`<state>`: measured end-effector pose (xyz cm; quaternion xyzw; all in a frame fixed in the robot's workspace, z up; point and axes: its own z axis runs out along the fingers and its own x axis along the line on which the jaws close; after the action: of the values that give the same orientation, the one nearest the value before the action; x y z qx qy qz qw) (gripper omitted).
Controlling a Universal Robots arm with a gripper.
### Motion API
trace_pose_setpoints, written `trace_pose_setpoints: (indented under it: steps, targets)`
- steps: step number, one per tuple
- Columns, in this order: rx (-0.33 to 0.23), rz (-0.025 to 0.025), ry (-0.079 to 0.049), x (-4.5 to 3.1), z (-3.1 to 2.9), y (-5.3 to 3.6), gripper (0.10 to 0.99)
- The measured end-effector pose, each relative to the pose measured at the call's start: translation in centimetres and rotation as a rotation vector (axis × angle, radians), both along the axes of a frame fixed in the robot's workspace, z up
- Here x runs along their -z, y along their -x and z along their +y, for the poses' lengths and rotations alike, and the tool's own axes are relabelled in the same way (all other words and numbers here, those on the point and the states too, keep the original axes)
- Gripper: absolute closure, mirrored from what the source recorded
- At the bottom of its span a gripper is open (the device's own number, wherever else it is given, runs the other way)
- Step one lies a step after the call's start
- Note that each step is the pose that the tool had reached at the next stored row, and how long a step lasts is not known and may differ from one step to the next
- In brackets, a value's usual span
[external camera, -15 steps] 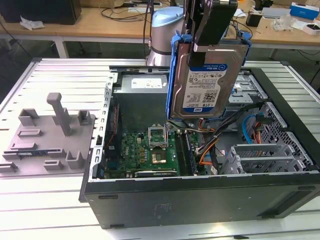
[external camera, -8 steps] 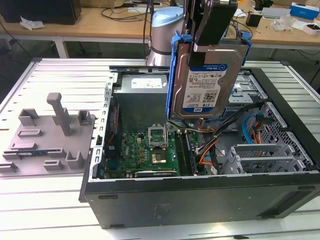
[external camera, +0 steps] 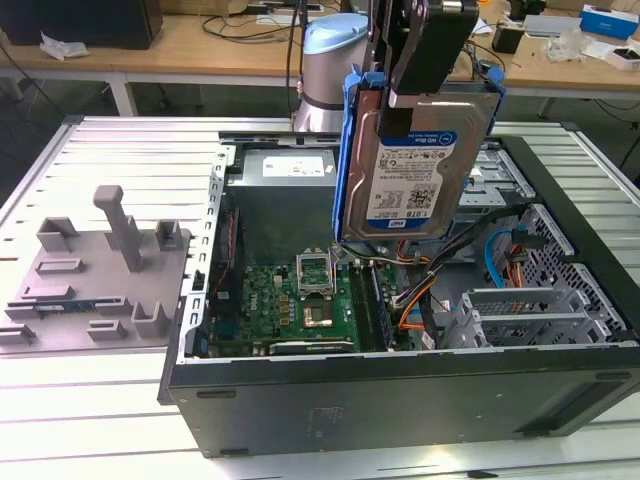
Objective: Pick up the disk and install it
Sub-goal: 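Insert the disk into the insertion slot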
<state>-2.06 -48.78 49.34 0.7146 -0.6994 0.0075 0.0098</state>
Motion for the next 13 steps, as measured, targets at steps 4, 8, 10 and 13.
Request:
trace_pose_setpoints:
  steps: [4, 8, 10, 13]
  targets:
    - [0.006, 0.0002, 0.000, 0.06, -0.88, -0.08, 0.722]
    - [0.025, 0.0003, -0.003, 0.22, -1.32, -0.15, 0.722]
    - [0.029, 0.0004, -0.007, 0.31, -1.47, -0.18, 0.722]
    - [0.033, 0.0007, -0.014, 0.45, -1.73, -0.27, 0.722]
